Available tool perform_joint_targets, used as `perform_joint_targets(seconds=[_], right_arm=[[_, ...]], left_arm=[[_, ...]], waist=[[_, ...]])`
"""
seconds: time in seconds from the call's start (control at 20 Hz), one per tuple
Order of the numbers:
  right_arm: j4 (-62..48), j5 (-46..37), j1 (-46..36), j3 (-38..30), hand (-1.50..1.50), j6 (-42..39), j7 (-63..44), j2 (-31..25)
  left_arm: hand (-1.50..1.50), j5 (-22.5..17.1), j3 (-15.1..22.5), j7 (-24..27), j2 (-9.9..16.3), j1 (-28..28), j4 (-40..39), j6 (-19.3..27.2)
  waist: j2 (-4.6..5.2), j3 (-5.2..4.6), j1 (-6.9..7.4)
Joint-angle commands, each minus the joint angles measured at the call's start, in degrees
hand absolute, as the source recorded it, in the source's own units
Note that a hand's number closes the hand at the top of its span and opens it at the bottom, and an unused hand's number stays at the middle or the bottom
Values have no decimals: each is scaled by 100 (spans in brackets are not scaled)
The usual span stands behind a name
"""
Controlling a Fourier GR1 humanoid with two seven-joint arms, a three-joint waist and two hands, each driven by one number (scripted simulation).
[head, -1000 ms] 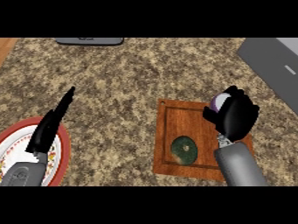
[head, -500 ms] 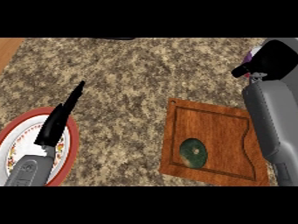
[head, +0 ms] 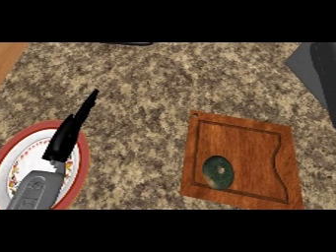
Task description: Pick the can from the cutting board and place it in the cardboard box
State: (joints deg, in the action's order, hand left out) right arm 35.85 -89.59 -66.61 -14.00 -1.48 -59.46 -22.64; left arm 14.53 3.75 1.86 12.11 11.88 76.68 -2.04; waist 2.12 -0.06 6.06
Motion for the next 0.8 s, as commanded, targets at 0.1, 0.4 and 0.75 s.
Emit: perform_joint_targets(seconds=[0.1,0.4,0.75], right_arm=[[-793,-375,-674,-198,150,339,-860,-311],[-1250,-506,-954,-463,150,439,-954,-710],[-1684,-408,-576,-782,150,595,-674,-1014]], left_arm=[[0,-11,-105,-35,116,-57,-40,-41],[0,-33,-179,278,114,-255,-201,-10],[0,-97,-413,393,266,-231,-341,-49]], waist=[[-37,7,-95],[-56,4,-188],[-109,6,-378]])
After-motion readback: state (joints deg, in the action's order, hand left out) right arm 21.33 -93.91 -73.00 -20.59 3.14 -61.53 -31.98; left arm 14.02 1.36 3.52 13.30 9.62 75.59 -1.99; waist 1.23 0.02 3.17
